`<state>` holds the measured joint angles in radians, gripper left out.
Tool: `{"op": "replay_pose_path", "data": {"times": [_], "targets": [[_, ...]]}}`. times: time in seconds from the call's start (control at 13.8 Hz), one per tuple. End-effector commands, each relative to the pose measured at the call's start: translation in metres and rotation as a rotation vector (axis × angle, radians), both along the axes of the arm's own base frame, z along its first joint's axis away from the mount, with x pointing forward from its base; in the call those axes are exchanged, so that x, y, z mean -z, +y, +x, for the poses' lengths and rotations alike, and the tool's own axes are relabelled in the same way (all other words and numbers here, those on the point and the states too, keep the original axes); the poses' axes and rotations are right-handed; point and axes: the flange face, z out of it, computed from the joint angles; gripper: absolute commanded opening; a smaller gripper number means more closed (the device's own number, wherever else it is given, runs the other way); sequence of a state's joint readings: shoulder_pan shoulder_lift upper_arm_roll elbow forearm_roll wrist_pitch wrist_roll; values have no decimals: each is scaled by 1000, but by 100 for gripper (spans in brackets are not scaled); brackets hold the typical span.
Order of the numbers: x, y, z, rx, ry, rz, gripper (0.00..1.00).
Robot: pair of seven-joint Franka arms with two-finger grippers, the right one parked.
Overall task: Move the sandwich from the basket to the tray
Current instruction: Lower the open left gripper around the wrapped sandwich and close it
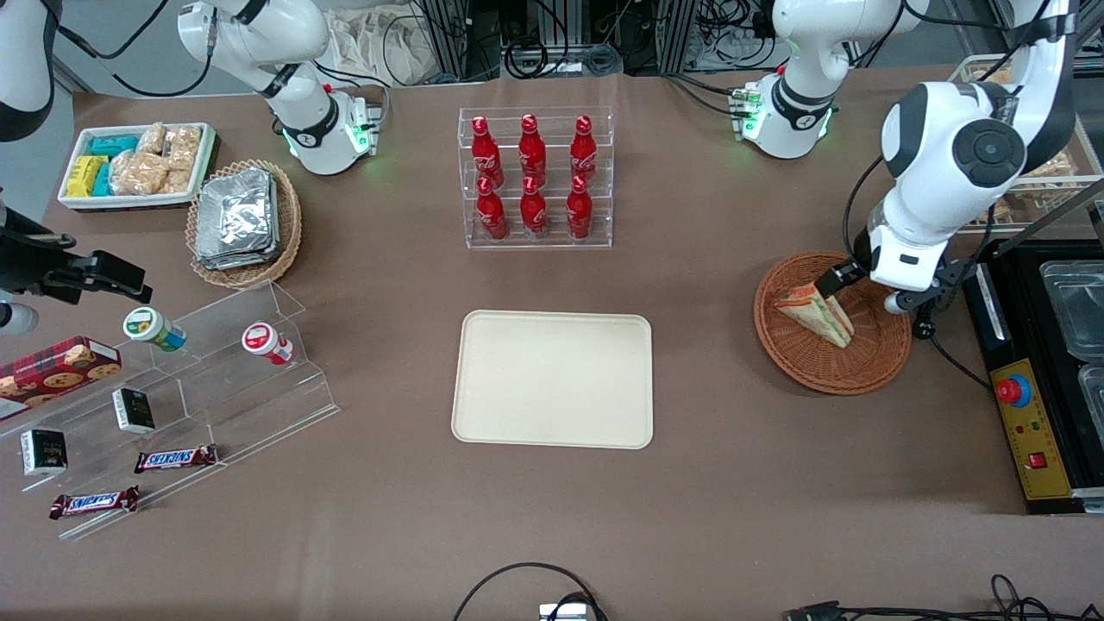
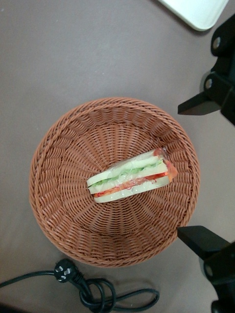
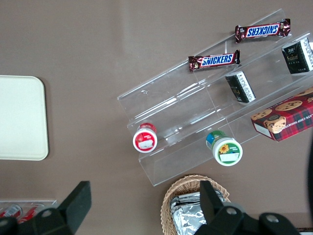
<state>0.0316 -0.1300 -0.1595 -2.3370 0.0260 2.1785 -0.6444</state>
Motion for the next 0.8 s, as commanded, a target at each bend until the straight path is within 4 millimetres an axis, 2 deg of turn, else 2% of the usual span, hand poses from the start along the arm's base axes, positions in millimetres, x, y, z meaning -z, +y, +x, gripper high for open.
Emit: {"op": "replay_pose_path", "data": {"times": [0.0, 0.29, 0.72], "targets": [[18, 2, -17, -38, -51, 12, 100], [61, 8, -28, -93, -55, 1, 100], [101, 10, -35, -134, -66, -18, 100]]}}
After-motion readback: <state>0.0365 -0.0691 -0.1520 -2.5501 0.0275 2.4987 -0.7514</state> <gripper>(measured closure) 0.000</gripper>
